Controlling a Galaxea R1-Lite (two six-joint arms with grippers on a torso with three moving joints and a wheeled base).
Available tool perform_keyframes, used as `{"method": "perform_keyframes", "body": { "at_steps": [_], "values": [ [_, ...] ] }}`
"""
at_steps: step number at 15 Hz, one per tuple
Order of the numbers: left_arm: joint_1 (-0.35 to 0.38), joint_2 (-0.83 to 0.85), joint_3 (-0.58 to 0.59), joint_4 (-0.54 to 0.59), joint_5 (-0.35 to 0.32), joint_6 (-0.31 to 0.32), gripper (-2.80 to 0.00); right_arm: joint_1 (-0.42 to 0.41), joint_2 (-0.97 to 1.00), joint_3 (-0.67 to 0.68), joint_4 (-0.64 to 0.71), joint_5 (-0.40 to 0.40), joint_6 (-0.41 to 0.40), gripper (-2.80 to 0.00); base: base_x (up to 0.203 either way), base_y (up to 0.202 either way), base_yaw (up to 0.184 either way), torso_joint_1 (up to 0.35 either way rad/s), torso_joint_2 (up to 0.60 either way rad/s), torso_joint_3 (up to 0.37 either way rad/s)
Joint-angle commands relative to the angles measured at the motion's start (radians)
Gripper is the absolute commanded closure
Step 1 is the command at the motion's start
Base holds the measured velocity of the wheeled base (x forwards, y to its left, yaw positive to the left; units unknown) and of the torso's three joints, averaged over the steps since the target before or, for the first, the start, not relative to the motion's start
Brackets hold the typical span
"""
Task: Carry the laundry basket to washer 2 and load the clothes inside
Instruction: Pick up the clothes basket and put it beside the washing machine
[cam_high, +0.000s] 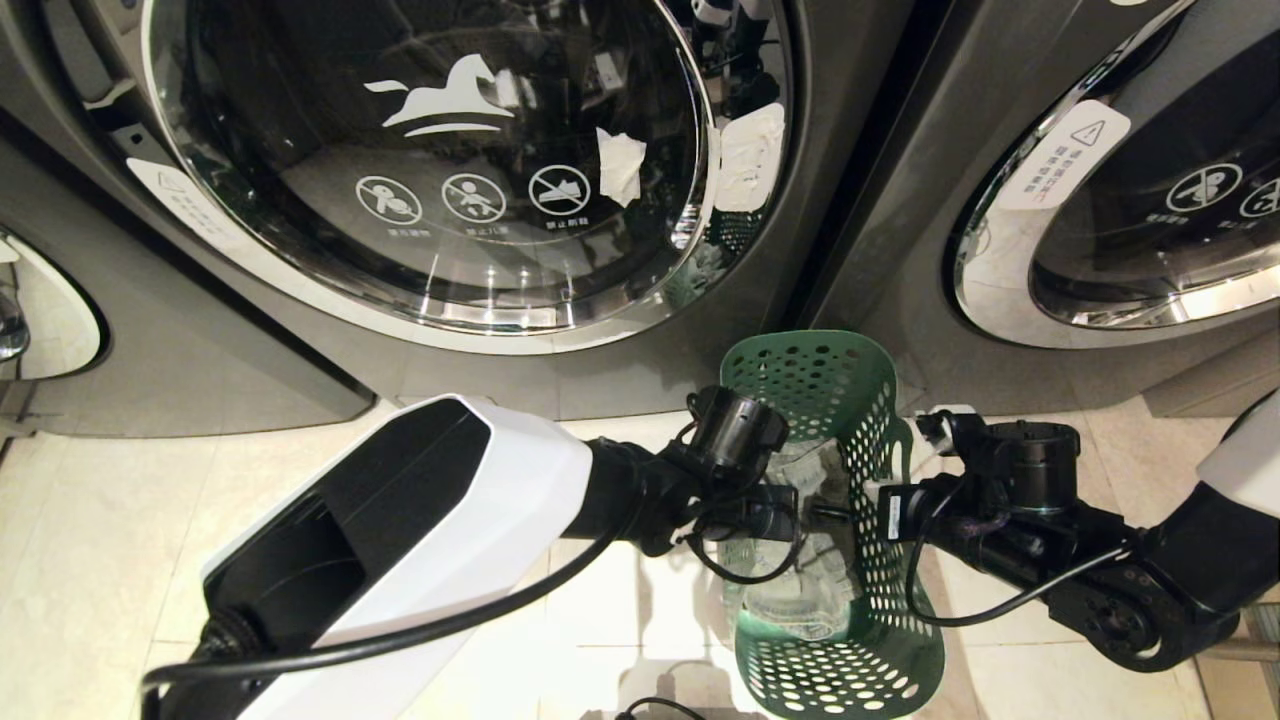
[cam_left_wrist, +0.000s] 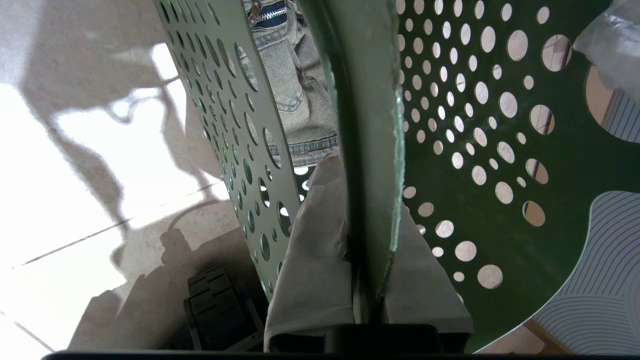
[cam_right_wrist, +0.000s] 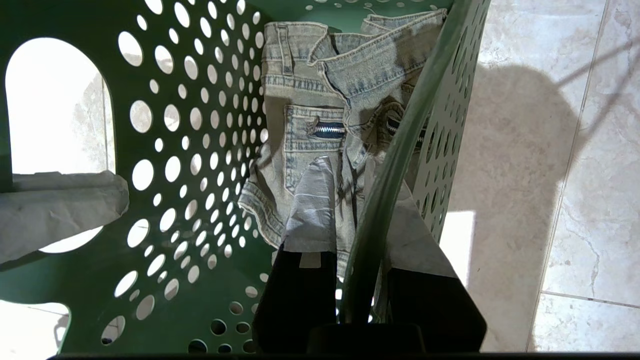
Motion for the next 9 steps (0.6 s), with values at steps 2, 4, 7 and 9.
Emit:
{"method": "perform_keyframes", "body": {
  "at_steps": [2,4,7,9],
  "values": [
    [0.000,0.004,0.001,-0.005,0.000,-0.003,0.00,-0.001,0.003,0.009,-0.007,0.000,-0.007,0.00,0.000,0.000,0.000,0.000,0.00,0.000],
    [0.000,0.007,-0.004,-0.006,0.000,-0.004,-2.80,0.000,0.002,0.016,-0.007,-0.001,-0.015,-2.80,0.000,0.000,0.000,0.000,0.00,0.000],
    [-0.001,0.010,-0.007,-0.004,0.038,-0.003,-2.80,-0.001,0.003,0.011,-0.007,-0.015,-0.012,-2.80,0.000,0.000,0.000,0.000,0.00,0.000],
    [-0.002,0.001,0.000,0.006,0.050,0.000,-2.80,0.000,-0.003,0.017,-0.006,-0.032,-0.021,-2.80,0.000,0.000,0.000,0.000,0.00,0.000]
  ]
}}
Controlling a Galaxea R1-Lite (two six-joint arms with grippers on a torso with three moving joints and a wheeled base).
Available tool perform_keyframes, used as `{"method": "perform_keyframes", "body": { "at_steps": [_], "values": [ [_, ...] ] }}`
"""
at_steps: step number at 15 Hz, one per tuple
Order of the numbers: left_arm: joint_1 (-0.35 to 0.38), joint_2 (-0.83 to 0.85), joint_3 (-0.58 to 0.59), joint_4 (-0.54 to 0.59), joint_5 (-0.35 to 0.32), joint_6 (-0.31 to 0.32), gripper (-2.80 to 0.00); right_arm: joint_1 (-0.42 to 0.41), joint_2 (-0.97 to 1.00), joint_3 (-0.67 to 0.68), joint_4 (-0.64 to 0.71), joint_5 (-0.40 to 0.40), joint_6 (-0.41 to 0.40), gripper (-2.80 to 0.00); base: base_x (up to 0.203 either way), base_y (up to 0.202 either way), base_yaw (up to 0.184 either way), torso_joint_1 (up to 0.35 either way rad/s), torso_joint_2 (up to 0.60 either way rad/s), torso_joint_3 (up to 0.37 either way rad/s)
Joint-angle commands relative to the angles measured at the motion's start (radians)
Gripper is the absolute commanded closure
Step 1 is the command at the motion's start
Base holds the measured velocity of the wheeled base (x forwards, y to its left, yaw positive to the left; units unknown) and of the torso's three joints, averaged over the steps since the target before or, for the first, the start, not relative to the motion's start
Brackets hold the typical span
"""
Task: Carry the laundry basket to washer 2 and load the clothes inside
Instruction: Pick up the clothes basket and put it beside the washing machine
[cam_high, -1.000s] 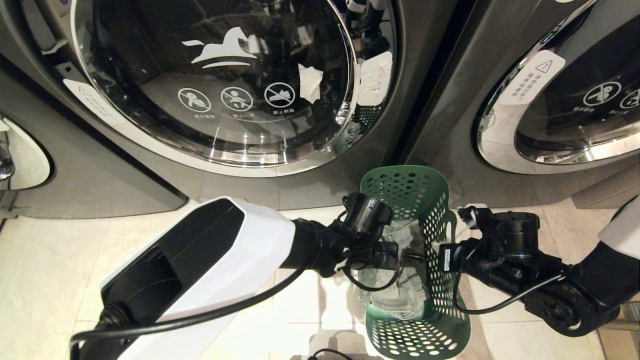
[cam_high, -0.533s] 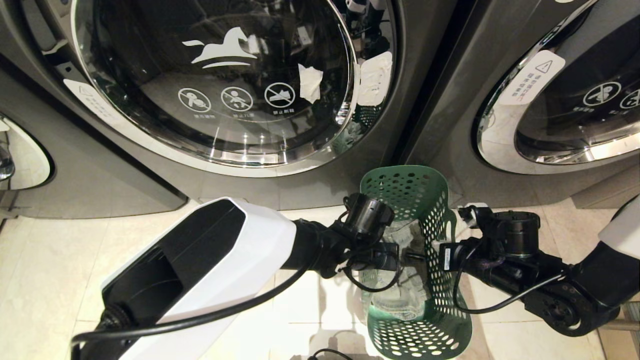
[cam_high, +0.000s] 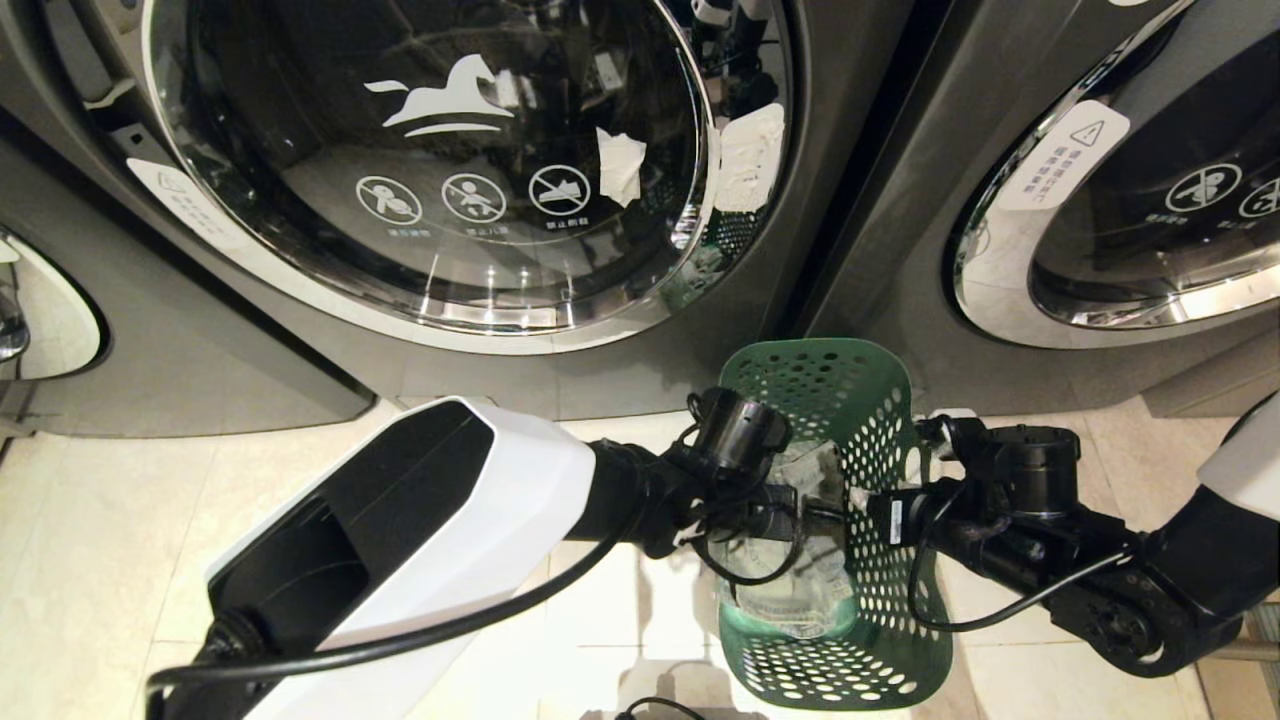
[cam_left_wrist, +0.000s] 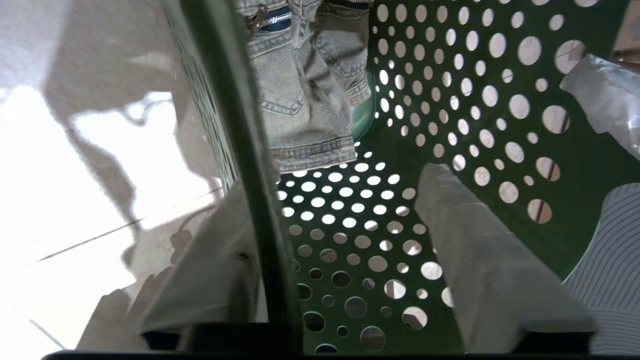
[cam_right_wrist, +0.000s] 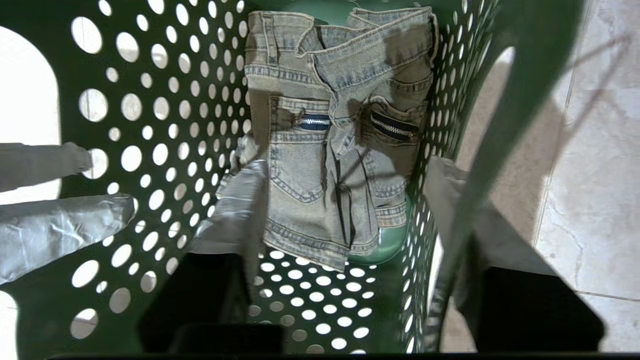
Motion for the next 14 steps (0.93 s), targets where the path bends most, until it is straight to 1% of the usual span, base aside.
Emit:
{"method": "perform_keyframes", "body": {
  "at_steps": [1,2,3,4,5,8,11,14],
  "values": [
    [-0.001,-0.015,0.012,0.022,0.004,0.000,-2.80,0.001,-0.012,0.008,-0.002,-0.004,-0.003,-2.80,0.000,0.000,0.000,0.000,0.00,0.000],
    [0.000,-0.027,0.015,0.059,0.008,0.000,-2.80,0.000,-0.023,0.021,0.000,-0.004,-0.007,-2.80,0.000,0.000,0.000,0.000,0.00,0.000],
    [0.001,-0.046,0.017,0.094,0.027,-0.003,-2.80,0.000,-0.038,0.036,0.000,-0.004,-0.012,-2.80,0.000,0.000,0.000,0.000,0.00,0.000],
    [0.000,-0.060,0.022,0.104,0.060,-0.006,-2.80,0.000,-0.058,0.048,0.000,-0.003,-0.012,-2.80,0.000,0.000,0.000,0.000,0.00,0.000],
    [-0.001,-0.074,0.029,0.103,0.084,-0.005,-2.80,0.000,-0.078,0.063,0.000,-0.003,-0.011,-2.80,0.000,0.000,0.000,0.000,0.00,0.000],
    [-0.007,-0.104,0.044,0.110,0.130,-0.001,-2.80,0.000,-0.127,0.131,0.000,-0.004,-0.011,-2.80,0.000,0.000,0.000,0.000,0.00,0.000],
    [-0.007,-0.116,0.089,0.110,0.217,0.001,-2.80,0.000,-0.175,0.177,-0.002,-0.008,-0.012,-2.80,0.000,0.000,0.000,0.000,0.00,0.000],
    [-0.006,-0.185,0.170,0.109,0.244,0.001,-2.80,-0.001,-0.236,0.201,-0.003,-0.052,-0.012,-2.80,0.000,0.000,0.000,0.000,0.00,0.000]
  ]
}}
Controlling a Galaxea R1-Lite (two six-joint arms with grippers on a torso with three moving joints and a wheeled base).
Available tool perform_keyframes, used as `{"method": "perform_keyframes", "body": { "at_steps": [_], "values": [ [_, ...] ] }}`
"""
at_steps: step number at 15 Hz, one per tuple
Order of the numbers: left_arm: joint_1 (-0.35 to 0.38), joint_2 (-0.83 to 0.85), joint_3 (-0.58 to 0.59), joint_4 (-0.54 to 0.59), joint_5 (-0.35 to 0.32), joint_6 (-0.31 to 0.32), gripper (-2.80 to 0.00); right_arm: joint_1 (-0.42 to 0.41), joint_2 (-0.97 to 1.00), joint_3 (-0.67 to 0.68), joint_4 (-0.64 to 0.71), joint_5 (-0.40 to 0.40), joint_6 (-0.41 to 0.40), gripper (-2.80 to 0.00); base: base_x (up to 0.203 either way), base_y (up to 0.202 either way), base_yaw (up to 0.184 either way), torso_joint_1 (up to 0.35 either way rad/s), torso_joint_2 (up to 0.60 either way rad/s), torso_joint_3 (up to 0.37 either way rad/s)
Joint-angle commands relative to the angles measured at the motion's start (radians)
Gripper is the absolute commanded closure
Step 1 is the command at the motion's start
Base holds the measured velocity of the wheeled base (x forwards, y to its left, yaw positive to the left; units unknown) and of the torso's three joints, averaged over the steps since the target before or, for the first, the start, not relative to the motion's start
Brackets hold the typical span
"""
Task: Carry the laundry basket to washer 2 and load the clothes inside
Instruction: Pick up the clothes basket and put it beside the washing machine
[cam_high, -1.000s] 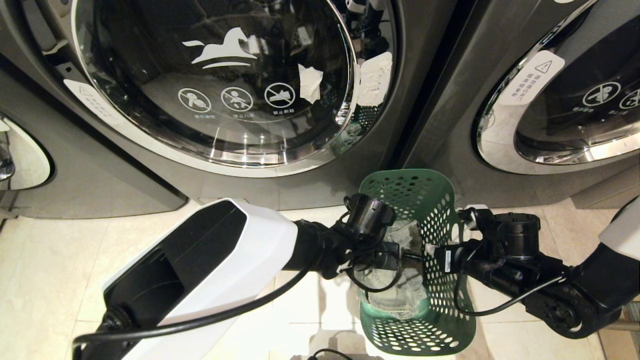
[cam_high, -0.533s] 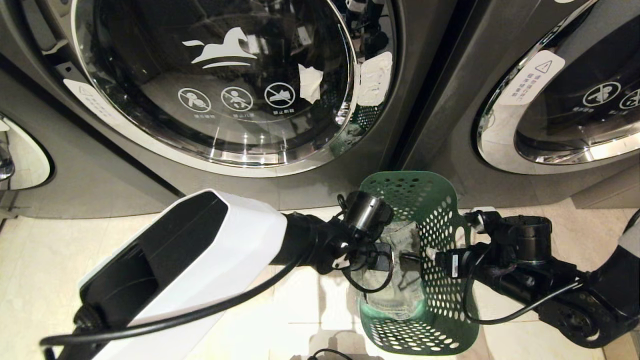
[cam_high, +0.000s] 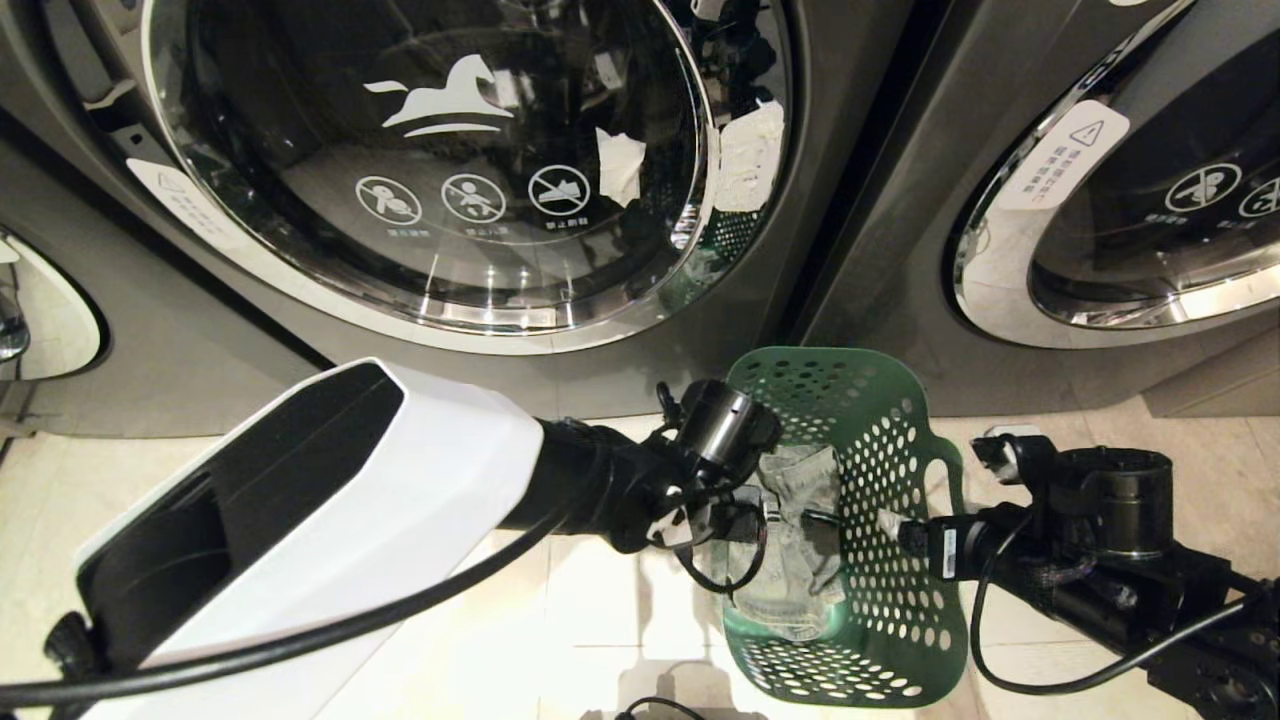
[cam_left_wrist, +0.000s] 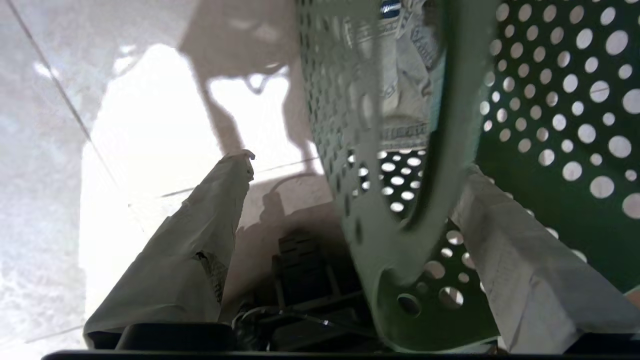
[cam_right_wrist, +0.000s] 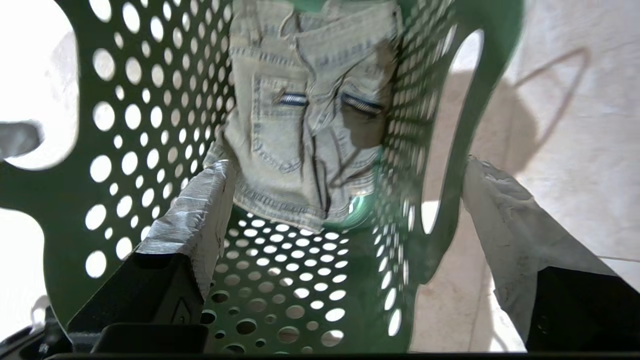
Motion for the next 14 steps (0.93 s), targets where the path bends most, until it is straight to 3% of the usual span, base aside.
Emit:
{"method": "perform_keyframes", "body": {
  "at_steps": [1,8,10,11,14],
  "values": [
    [0.001,-0.070,0.059,0.000,0.004,-0.003,-2.80,0.000,-0.063,0.017,-0.006,-0.024,-0.001,-2.80,0.000,0.000,0.000,0.000,0.00,0.000],
    [0.002,-0.243,0.138,-0.003,0.013,-0.004,-2.80,0.005,-0.167,0.033,-0.002,-0.023,-0.006,-2.80,0.000,0.000,0.000,0.000,0.00,0.000],
    [0.001,-0.255,0.163,-0.009,0.046,-0.008,-2.80,0.006,-0.188,0.046,-0.002,-0.021,-0.049,-2.80,0.000,0.000,0.000,0.000,0.00,0.000],
    [0.001,-0.268,0.182,-0.011,0.059,-0.011,0.00,0.010,-0.194,0.061,-0.004,-0.020,-0.069,0.00,0.000,0.000,0.000,0.000,0.00,0.000],
    [0.001,-0.329,0.227,-0.018,0.073,-0.014,0.00,0.014,-0.229,0.079,-0.004,-0.020,-0.072,0.00,0.000,0.000,0.000,0.000,0.00,0.000]
  ]
}}
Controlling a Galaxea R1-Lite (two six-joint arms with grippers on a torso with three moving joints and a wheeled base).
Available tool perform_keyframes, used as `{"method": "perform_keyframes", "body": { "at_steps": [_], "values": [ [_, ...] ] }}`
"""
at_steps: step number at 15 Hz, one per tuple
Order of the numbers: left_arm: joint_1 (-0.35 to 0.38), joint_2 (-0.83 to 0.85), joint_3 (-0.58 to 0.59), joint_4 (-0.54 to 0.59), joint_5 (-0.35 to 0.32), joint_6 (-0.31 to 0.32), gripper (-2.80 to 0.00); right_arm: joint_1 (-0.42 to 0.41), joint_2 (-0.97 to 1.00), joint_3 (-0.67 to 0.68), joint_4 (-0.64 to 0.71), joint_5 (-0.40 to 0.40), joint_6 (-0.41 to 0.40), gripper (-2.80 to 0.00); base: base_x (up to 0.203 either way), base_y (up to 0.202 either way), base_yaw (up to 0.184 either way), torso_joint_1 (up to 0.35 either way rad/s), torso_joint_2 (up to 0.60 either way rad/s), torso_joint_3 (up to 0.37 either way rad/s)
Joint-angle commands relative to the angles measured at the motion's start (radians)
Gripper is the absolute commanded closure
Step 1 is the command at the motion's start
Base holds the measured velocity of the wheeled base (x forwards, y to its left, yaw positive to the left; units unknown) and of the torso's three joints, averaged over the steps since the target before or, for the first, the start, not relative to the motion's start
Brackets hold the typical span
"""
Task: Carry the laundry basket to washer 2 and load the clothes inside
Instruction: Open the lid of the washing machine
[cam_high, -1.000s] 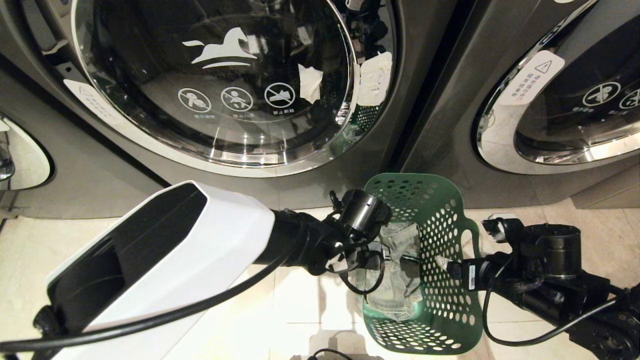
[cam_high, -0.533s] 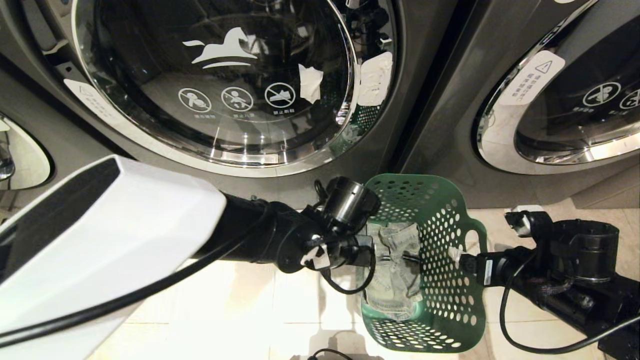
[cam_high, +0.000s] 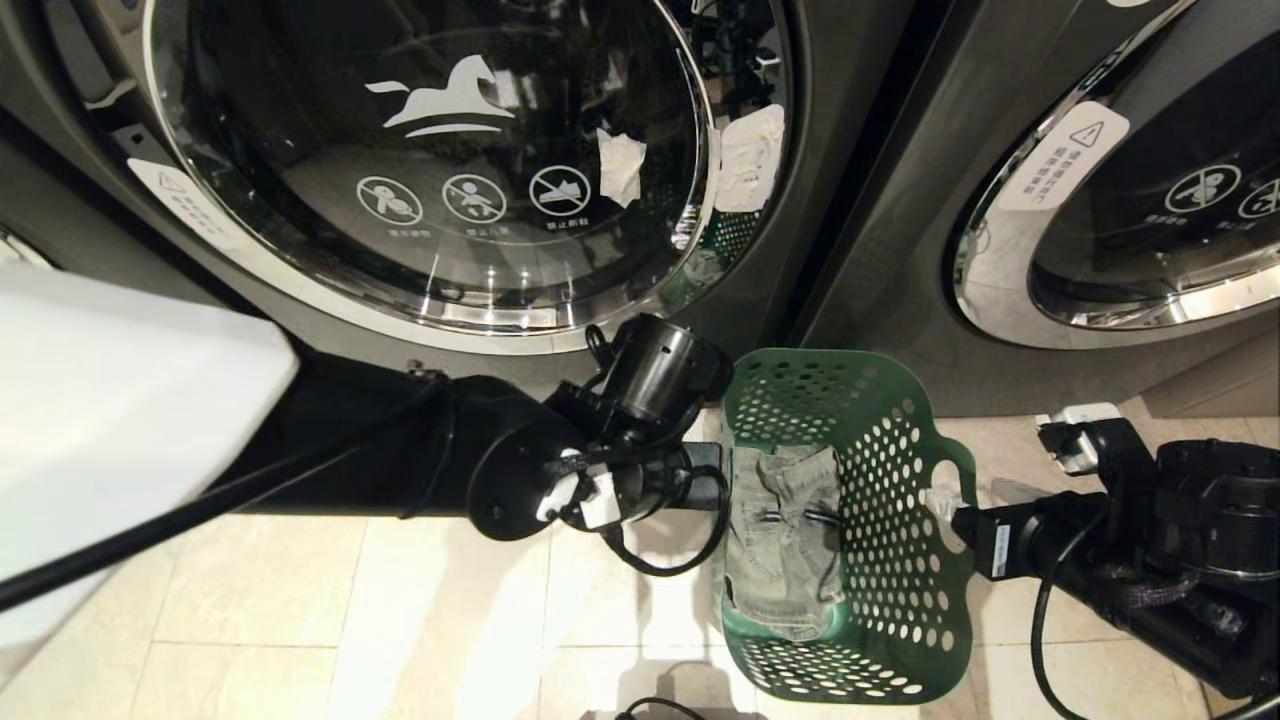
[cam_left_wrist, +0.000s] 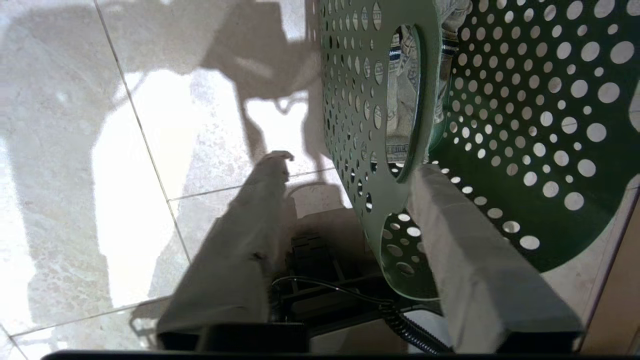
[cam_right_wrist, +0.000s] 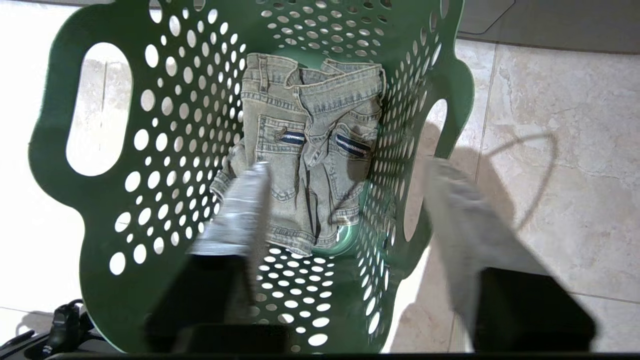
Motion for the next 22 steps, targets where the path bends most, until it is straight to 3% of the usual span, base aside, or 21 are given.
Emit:
{"method": "perform_keyframes", "body": {
  "at_steps": [1,4,7,12,14,18,20,22],
  "values": [
    [0.001,-0.069,0.035,0.001,0.005,-0.004,0.00,0.002,-0.046,0.011,-0.004,-0.001,-0.005,0.00,0.000,0.000,0.000,0.000,0.00,0.000],
    [0.010,-0.173,0.105,0.002,0.008,-0.002,0.00,0.002,-0.094,0.022,0.025,-0.001,-0.014,0.00,0.000,0.000,0.000,0.000,0.00,0.000],
    [0.086,-0.307,0.220,0.003,0.007,0.000,0.00,-0.008,-0.183,0.044,0.035,-0.008,-0.015,0.00,0.000,0.000,0.000,0.000,0.00,0.000],
    [0.248,-0.586,0.460,0.014,0.004,0.008,0.00,-0.118,-0.439,0.069,0.297,-0.026,-0.017,0.00,0.000,0.000,0.000,0.000,0.00,0.000],
    [0.300,-0.680,0.571,0.016,0.004,0.038,0.00,-0.160,-0.523,0.074,0.404,-0.028,-0.018,0.00,0.000,0.000,0.000,0.000,0.00,0.000],
    [0.461,-0.815,0.673,0.018,0.006,0.115,0.00,-0.249,-0.647,0.069,0.544,-0.029,-0.066,0.00,0.000,0.000,0.000,0.000,0.00,0.000],
    [0.529,-0.885,0.718,0.018,0.006,0.144,0.00,-0.273,-0.710,0.085,0.563,-0.028,-0.075,0.00,0.000,0.000,0.000,0.000,0.00,0.000],
    [0.620,-0.957,0.784,0.009,0.007,0.212,0.00,-0.337,-0.757,0.098,0.565,-0.028,-0.108,0.00,0.000,0.000,0.000,0.000,0.00,0.000]
  ]
}}
